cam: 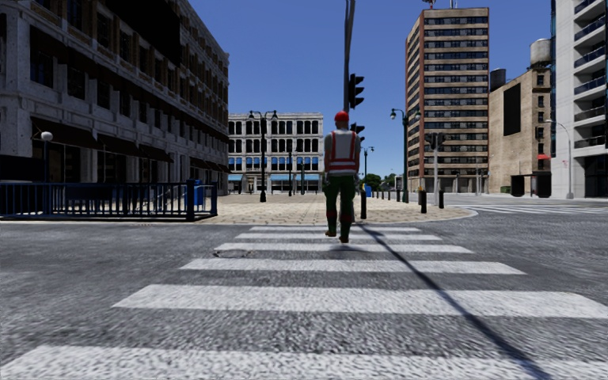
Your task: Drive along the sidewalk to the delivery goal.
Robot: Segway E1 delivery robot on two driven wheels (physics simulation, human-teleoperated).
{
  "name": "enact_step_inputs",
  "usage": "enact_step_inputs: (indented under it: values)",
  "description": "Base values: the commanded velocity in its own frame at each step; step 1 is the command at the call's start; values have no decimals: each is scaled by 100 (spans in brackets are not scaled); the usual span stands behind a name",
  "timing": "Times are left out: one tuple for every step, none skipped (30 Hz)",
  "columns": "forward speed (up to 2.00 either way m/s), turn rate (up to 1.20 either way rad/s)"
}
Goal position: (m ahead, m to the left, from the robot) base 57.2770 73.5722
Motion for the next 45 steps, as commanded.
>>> enact_step_inputs:
  values:
    - [109,0]
    - [109,0]
    - [109,0]
    - [109,0]
    - [109,0]
    - [109,0]
    - [109,0]
    - [109,0]
    - [109,0]
    - [107,0]
    - [101,0]
    - [95,0]
    - [92,0]
    - [92,0]
    - [92,0]
    - [96,0]
    - [104,0]
    - [107,0]
    - [110,0]
    - [111,0]
    - [111,0]
    - [116,0]
    - [129,0]
    - [133,0]
    - [133,0]
    - [133,0]
    - [133,0]
    - [133,0]
    - [133,0]
    - [133,0]
    - [133,0]
    - [133,0]
    - [133,0]
    - [133,0]
    - [133,0]
    - [133,0]
    - [133,0]
    - [133,0]
    - [133,0]
    - [135,0]
    - [135,0]
    - [135,0]
    - [135,0]
    - [135,0]
    - [135,0]
